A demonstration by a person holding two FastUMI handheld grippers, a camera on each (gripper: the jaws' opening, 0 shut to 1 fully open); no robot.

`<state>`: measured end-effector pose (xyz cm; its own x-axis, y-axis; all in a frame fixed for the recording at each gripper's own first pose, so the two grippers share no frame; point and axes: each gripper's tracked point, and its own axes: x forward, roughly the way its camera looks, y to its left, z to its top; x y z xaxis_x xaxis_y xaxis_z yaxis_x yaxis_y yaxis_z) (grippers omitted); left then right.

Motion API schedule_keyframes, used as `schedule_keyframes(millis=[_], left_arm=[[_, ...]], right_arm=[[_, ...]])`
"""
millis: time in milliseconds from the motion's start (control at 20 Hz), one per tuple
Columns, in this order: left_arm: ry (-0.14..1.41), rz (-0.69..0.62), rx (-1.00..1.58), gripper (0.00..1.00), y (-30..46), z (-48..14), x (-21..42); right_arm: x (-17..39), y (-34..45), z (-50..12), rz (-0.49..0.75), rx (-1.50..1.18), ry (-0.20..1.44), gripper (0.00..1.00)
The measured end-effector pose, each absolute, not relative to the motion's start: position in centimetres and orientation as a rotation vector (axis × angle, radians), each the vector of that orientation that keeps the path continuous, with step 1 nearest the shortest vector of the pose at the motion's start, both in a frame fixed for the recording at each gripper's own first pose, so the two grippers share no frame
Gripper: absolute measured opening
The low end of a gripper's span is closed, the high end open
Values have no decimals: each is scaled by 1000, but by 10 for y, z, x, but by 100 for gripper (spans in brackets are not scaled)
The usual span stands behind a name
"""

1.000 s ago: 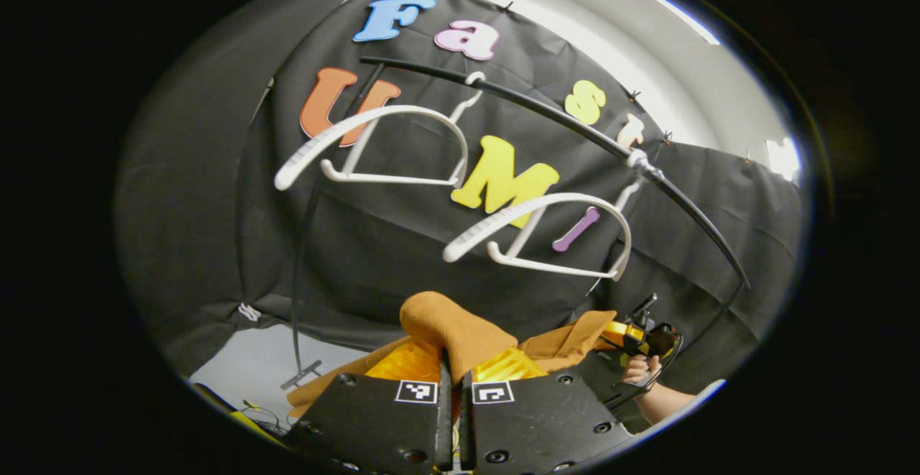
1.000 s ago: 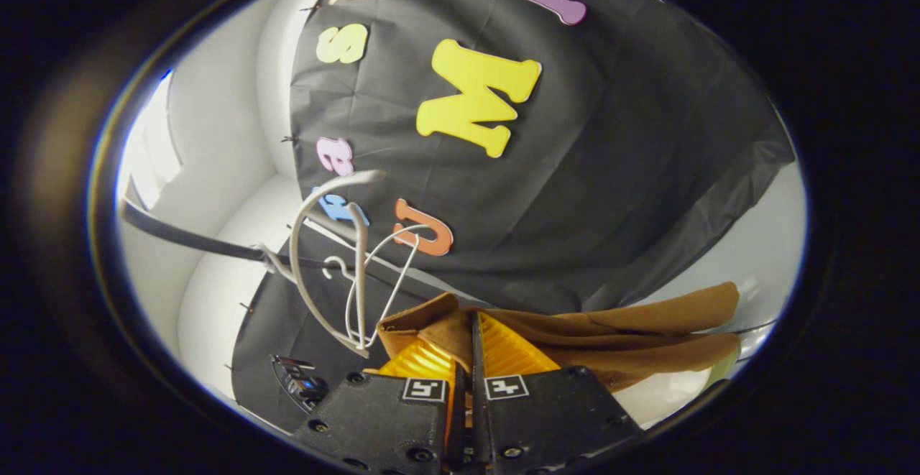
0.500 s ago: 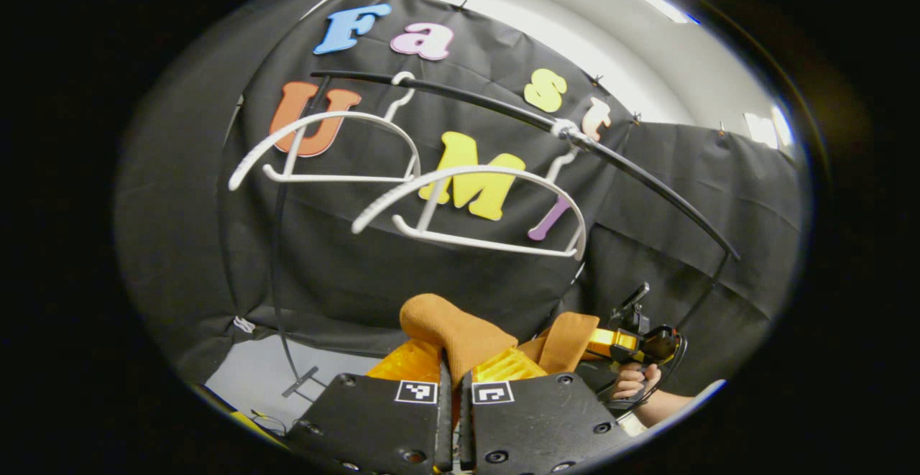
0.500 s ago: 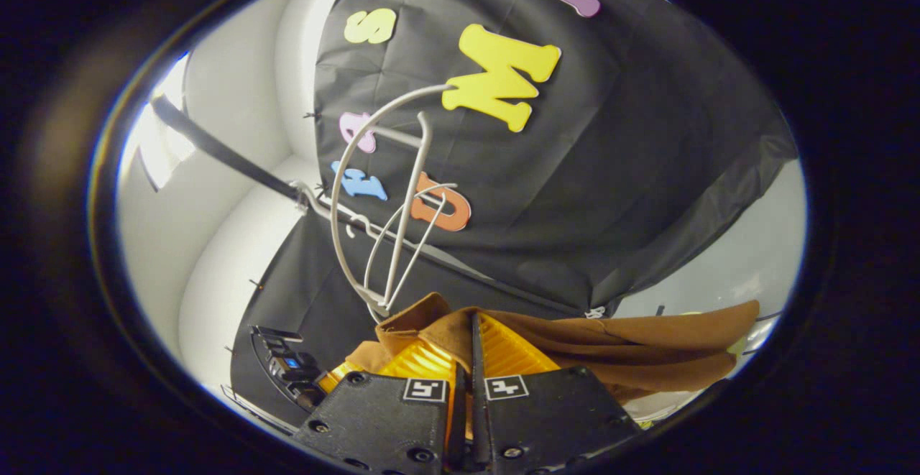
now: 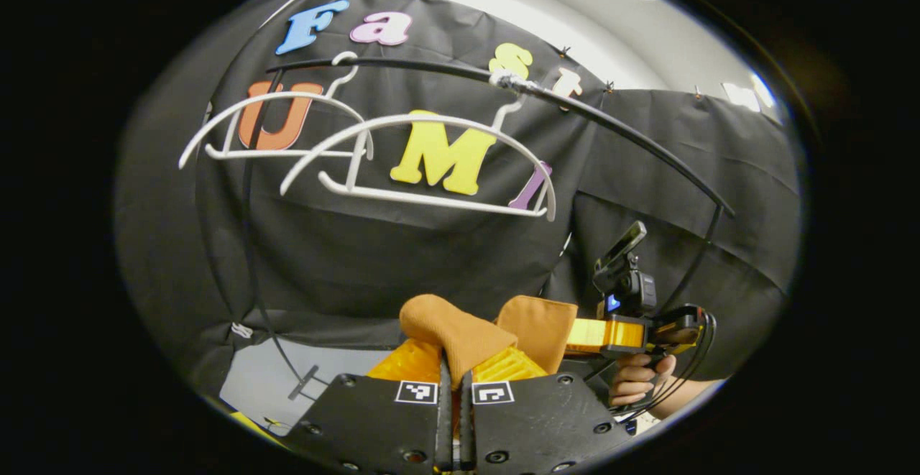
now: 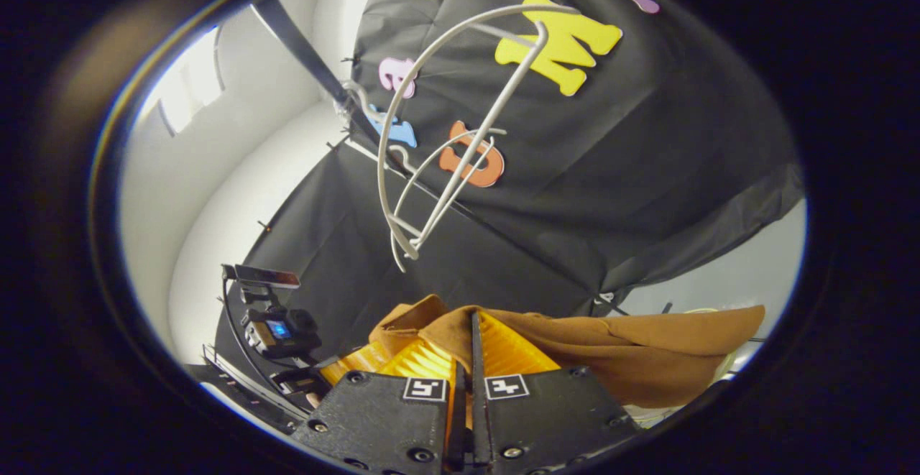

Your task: Grasp the clothes on the hanger with both hands and then place them into the laundry hamper below.

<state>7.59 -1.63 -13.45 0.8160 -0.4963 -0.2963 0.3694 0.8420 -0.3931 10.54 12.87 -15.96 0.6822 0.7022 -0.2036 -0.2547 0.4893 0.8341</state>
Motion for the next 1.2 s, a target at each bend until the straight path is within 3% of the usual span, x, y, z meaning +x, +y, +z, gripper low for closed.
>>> schedule_keyframes(millis=[150, 500, 550, 600, 650, 750, 800, 850, 900, 1000, 1200], left_arm=[[475, -419, -288, 4, -19, -187, 80], [834, -236, -243, 5, -3, -339, 70], [890, -217, -233, 7, -2, -354, 63], [937, -207, -223, 10, -1, -367, 56], [967, -210, -220, 31, -3, -376, 53], [980, -222, -204, 51, -3, -372, 50], [974, -227, -195, 61, -2, -367, 47], [965, -231, -186, 71, 2, -362, 46], [954, -233, -178, 75, 8, -358, 43], [908, -247, -155, 86, 13, -344, 40], [784, -269, -73, 95, 26, -302, 40]], right_arm=[[112, 134, -211, 551, 829, 677, 7], [116, 111, -360, 203, 559, 983, 9], [113, 106, -369, 179, 524, 1012, 2], [107, 106, -373, 168, 504, 1023, 22], [102, 102, -376, 151, 480, 1034, 23], [92, 89, -375, 109, 418, 1059, 26], [88, 81, -375, 85, 389, 1049, 36], [86, 70, -371, 50, 358, 1029, 36], [82, 62, -368, 22, 334, 1000, 42], [75, 50, -343, -31, 315, 927, 72], [51, 35, -290, -127, 286, 778, 82]])
